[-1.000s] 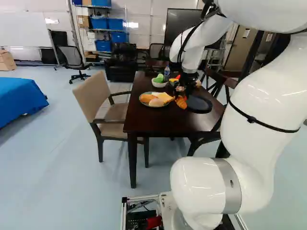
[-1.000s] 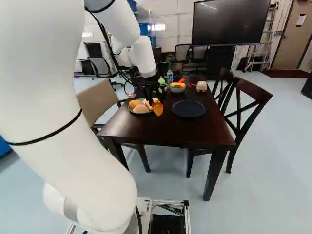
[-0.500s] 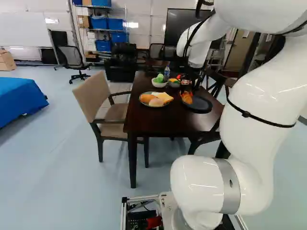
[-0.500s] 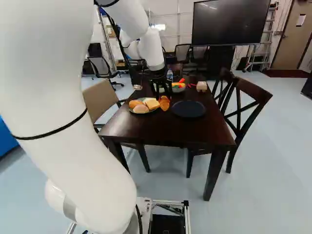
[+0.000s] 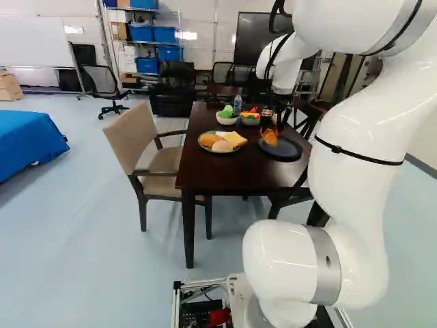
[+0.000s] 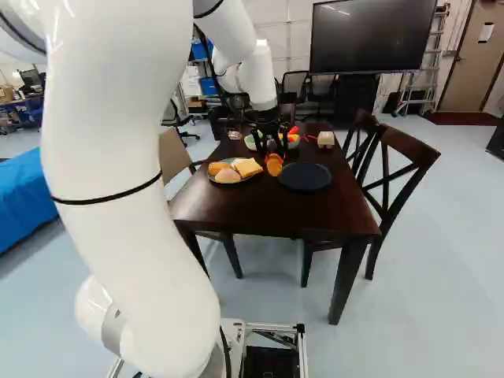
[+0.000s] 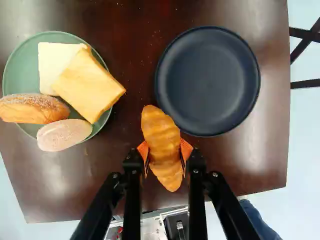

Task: Move the croissant to the empty plate

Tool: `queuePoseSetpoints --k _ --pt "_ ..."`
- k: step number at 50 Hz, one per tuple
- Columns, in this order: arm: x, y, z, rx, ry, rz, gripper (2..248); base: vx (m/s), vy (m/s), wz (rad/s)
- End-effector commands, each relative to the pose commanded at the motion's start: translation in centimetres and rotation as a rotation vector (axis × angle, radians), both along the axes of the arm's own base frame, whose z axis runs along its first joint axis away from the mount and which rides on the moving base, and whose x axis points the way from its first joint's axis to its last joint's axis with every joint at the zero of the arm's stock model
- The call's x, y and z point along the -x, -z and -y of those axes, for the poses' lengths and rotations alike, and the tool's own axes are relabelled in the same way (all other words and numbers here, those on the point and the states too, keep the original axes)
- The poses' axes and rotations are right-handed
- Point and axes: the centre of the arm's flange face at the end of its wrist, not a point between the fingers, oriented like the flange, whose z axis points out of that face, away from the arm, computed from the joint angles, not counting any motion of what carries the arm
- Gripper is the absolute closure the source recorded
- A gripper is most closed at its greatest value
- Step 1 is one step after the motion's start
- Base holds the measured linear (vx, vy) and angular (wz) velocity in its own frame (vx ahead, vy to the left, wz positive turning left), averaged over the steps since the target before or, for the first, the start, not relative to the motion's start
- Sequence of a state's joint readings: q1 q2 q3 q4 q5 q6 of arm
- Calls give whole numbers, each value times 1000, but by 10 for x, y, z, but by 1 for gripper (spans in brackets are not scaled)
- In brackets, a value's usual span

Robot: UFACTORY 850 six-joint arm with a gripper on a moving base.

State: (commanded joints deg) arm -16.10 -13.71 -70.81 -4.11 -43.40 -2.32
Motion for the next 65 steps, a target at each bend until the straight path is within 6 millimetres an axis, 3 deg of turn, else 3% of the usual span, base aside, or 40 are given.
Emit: queuePoseSetpoints --k 43,65 --pt "-55 2 66 5 79 11 158 0 0 0" --pt "-85 31 104 2 116 1 158 0 0 0"
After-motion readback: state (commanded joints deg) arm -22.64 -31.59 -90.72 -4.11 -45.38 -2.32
